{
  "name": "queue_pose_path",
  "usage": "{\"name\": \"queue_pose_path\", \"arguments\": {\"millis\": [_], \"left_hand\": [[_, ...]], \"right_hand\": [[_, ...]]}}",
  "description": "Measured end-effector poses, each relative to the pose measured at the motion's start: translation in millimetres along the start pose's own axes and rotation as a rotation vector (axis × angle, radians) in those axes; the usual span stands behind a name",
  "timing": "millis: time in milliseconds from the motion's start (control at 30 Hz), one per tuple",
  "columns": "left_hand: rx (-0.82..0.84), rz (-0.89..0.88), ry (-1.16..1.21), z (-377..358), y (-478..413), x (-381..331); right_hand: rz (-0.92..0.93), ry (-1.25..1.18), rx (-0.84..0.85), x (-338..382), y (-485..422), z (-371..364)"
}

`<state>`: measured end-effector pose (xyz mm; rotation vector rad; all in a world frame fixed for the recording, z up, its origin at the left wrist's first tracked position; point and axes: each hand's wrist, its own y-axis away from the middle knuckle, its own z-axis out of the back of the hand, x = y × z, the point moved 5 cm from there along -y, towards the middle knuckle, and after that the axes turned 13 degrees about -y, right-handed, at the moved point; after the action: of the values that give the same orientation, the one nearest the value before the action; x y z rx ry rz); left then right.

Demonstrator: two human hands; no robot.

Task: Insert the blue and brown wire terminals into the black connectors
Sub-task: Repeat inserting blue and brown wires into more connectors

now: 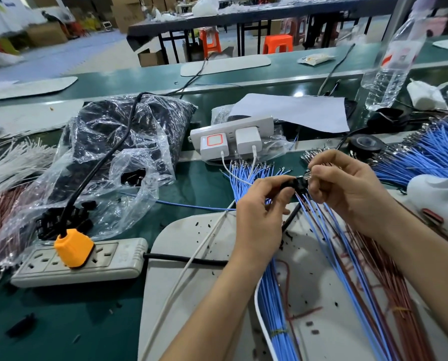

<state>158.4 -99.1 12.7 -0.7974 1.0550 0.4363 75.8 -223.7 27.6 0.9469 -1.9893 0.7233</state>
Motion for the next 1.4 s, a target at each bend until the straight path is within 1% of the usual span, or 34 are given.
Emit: {"name": "queue_pose_path", "arguments": {"millis": [133, 367, 433, 467, 533, 600, 633, 667, 700, 733, 800, 833, 1100, 1200, 1333, 1400], "left_hand": [[0.022, 0.005, 0.038, -3, 1, 0], [0.044, -0.001, 0.059, -4, 1, -2], [0.043, -0.008, 0.084, -4, 0, -1], [0.041, -0.013, 0.094, -3, 0, -1], [0.038, -0.02, 0.096, -3, -1, -2], [0.04, -0.009, 0.101, -3, -2, -1], [0.042, 0.0, 0.104, -3, -2, 0], [0.045, 0.006, 0.105, -3, -3, 1], [0.049, 0.005, 0.102, -3, -3, 1], [0.053, 0.0, 0.099, -3, -3, 0], [0.064, -0.013, 0.097, -2, -2, -2], [0.071, -0.014, 0.097, -3, -1, -3], [0.085, 0.03, 0.097, -4, -1, -2], [0.091, 0.036, 0.092, -4, -1, -3], [0.086, 0.065, 0.105, -3, -1, 1], [0.112, 0.072, 0.122, -5, -1, 1]], "right_hand": [[-0.025, -0.011, 0.067, -1, 2, -9], [0.072, 0.131, 0.039, 3, 6, -13], [0.152, 0.268, 0.037, 8, 8, -16], [0.222, 0.382, 0.028, 11, 9, -17], [0.397, 0.674, 0.031, 20, 14, -23], [0.556, 0.944, 0.096, 24, 20, -34], [0.591, 1.021, 0.126, 24, 21, -38], [0.579, 1.041, 0.134, 23, 21, -38], [0.519, 1.008, 0.12, 22, 19, -36], [0.437, 0.925, 0.099, 22, 17, -32], [0.269, 0.704, 0.07, 20, 13, -24], [0.215, 0.621, 0.058, 19, 12, -22], [-0.04, 0.248, 0.012, 5, 4, -8], [-0.067, 0.22, 0.029, 3, 3, -6], [-0.016, 0.343, 0.076, 6, 3, -7], [-0.064, 0.288, 0.081, 5, 2, -5]]}}
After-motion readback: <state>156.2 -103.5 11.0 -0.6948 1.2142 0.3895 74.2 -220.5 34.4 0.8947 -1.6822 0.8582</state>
